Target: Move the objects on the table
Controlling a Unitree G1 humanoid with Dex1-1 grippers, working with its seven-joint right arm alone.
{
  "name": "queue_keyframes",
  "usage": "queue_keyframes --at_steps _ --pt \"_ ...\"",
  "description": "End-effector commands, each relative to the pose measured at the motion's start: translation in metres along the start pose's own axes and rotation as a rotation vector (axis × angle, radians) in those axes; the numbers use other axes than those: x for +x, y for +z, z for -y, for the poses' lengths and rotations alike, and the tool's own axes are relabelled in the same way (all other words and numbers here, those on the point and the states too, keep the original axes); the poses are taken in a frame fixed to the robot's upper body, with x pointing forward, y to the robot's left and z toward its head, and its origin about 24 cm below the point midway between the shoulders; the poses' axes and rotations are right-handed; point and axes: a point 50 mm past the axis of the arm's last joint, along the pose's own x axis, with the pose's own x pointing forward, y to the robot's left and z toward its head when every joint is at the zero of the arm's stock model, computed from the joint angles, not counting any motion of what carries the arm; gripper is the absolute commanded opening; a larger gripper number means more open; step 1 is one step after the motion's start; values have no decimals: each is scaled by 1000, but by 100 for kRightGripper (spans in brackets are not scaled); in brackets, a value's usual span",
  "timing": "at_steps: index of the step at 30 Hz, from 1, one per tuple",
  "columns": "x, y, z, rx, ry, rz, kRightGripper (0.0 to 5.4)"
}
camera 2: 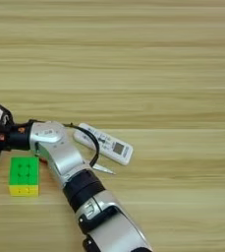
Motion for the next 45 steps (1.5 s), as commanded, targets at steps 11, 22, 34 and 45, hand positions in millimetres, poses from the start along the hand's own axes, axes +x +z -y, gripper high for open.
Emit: queue_keyframes --at_steps 11,22,34,45 --pt "7 35 7 -122 -17 92 512" --pt "3 62 7 -171 -10 179 538" --pt "-4 92 0 -211 14 284 538" --pt "-43 129 14 -287 -91 379 538"
